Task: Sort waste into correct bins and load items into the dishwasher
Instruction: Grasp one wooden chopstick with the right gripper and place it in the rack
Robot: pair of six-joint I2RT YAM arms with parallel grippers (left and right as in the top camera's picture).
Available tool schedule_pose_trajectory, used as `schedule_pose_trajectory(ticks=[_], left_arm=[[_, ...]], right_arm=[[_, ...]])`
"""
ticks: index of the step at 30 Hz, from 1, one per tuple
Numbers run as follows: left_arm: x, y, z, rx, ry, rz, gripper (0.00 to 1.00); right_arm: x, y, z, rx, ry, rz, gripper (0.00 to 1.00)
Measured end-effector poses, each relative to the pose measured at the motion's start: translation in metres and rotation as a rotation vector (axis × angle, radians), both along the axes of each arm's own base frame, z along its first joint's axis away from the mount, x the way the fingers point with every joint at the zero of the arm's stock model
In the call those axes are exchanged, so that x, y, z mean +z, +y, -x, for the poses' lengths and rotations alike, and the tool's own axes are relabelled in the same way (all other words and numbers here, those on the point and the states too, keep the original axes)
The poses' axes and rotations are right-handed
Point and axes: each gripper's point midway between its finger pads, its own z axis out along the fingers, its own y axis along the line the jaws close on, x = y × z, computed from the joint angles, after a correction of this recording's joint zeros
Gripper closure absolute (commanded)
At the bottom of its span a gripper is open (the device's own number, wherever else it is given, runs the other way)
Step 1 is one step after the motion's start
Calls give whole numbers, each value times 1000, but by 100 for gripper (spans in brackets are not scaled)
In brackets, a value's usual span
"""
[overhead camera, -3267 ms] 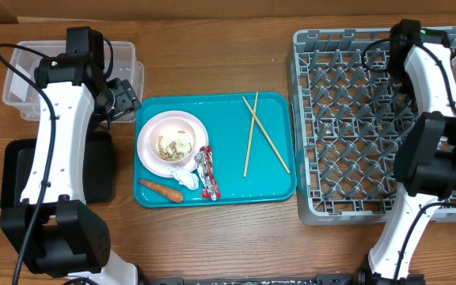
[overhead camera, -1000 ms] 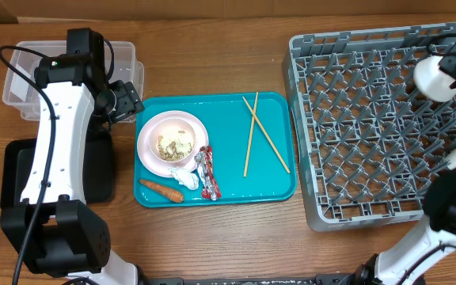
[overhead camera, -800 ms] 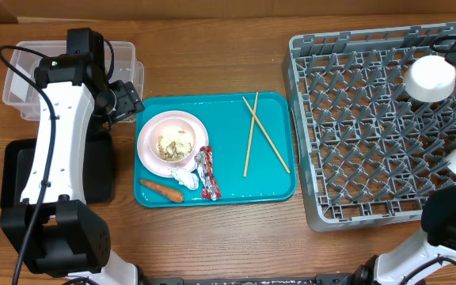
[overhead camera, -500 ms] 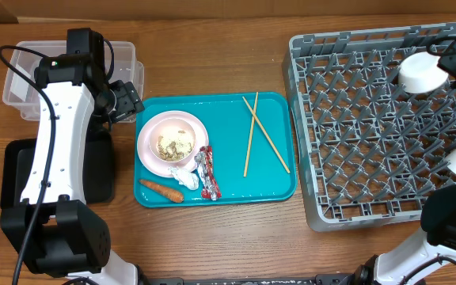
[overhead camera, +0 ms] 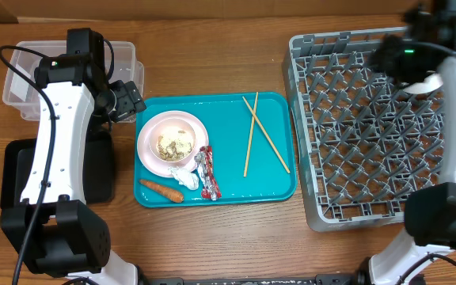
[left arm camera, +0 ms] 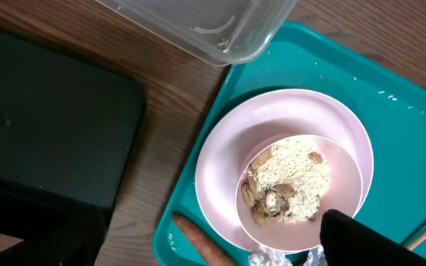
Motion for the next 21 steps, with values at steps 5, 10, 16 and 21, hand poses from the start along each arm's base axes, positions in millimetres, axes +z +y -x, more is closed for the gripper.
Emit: schedule_pose_trajectory(ticks=[5,10,16,21], left_arm=[[0,0,0,0,0,1,4],[0,0,0,0,0,2,3],[0,0,0,0,0,2,3],[0,0,0,0,0,2,3]], right_arm=[[-5,92,8,247,4,3,43],[-38,160,25,425,98,14,43],[-102,205,48,540,286,48,43],[-146,222,59,572,391,85,44]])
